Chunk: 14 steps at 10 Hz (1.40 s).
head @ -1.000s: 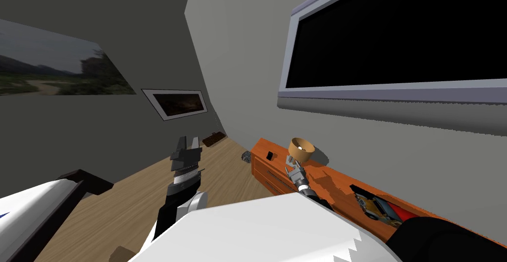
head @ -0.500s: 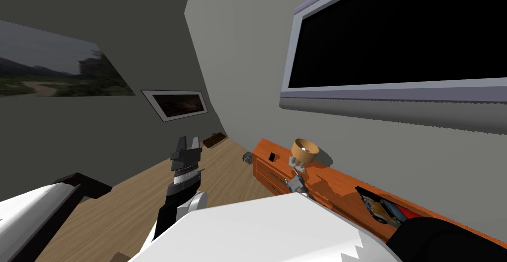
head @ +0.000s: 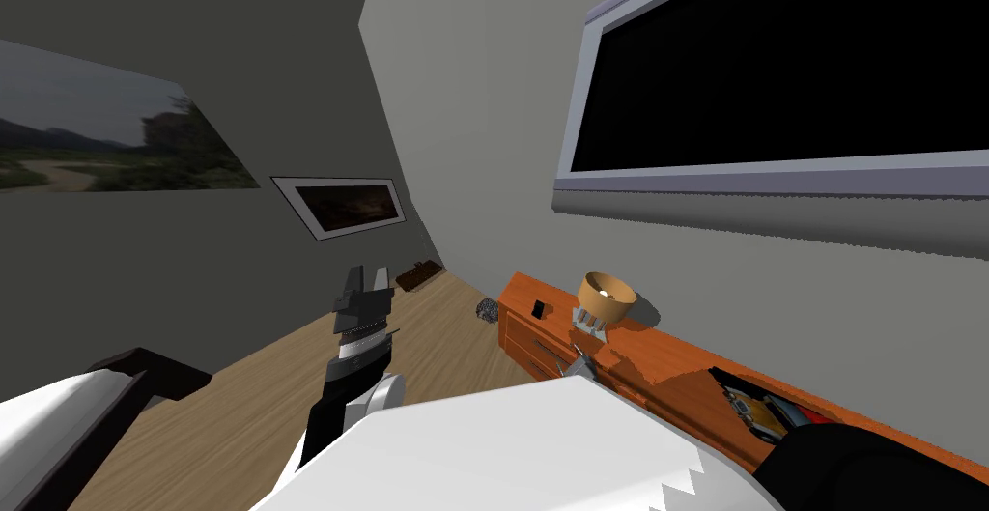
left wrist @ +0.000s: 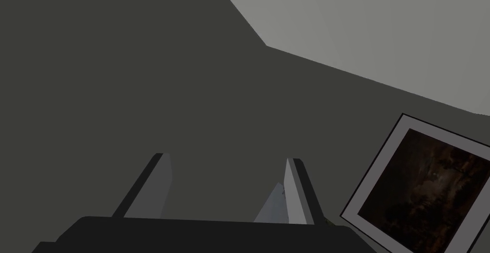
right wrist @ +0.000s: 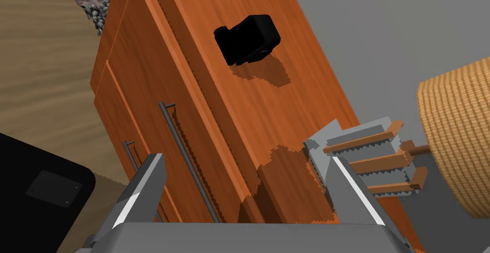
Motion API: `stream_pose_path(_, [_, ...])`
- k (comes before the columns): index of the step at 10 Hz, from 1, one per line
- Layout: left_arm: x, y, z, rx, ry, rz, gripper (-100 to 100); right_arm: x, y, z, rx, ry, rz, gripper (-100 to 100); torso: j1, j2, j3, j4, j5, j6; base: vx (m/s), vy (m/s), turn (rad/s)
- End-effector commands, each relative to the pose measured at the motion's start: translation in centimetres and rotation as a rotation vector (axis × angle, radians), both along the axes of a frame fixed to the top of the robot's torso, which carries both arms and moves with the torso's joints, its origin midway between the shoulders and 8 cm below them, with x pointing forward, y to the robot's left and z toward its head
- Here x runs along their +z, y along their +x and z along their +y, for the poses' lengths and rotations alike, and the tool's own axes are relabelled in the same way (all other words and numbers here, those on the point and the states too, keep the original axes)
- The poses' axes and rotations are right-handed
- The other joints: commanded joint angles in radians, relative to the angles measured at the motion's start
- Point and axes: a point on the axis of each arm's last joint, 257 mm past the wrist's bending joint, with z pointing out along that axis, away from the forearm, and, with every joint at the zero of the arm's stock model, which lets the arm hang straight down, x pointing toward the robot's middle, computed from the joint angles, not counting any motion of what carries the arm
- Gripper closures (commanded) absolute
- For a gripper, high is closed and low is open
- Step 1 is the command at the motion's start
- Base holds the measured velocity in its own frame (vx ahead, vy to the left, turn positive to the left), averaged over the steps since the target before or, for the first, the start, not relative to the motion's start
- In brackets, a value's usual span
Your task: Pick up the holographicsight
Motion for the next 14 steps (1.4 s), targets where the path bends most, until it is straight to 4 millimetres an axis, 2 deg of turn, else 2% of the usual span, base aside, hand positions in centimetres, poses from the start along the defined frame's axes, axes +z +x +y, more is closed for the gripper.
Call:
stream_pose_path(1, [0.0,0.0,0.0,0.0,0.0,0.0,0,-2.4,-1.2,0.1,0.002,0.044,0.069,-100,0.0,0.0,0.0,0.0,0.0,0.0,0.07,0.114,-0.015])
stream_pose_path(2, [0.0,0.0,0.0,0.0,0.0,0.0,0,-2.7,-1.4,0.1,0.001,0.044,0.076,-100,0.0,0.0,0.0,0.0,0.0,0.0,0.04,0.057,-0.008])
stream_pose_path(3, [0.0,0.0,0.0,0.0,0.0,0.0,0,-3.9,-2.1,0.0,-0.001,0.071,0.112,-100,-0.004,0.002,0.001,0.0,-0.001,0.0,0.037,0.088,-0.093])
stream_pose_path(4, [0.0,0.0,0.0,0.0,0.0,0.0,0,-5.3,-3.1,-0.3,-0.007,0.098,0.156,-100,-0.003,0.002,0.001,0.0,-0.001,0.0,0.062,0.197,-0.158])
stream_pose_path(6, [0.0,0.0,0.0,0.0,0.0,0.0,0,-6.9,-4.2,-0.7,-0.017,0.125,0.205,-100,0.006,0.002,0.001,0.0,0.001,0.0,0.044,0.203,-0.051])
stream_pose_path(10, [0.0,0.0,0.0,0.0,0.0,0.0,0,-9.6,-6.3,-1.9,-0.046,0.18,0.293,-100,-0.004,0.002,0.001,0.0,-0.001,0.0,0.047,0.076,-0.016])
stream_pose_path(14, [0.0,0.0,0.0,0.0,0.0,0.0,0,-12.3,-8.8,-3.7,-0.096,0.233,0.387,-100,-0.003,0.001,0.0,0.0,0.0,0.0,0.069,0.085,-0.019])
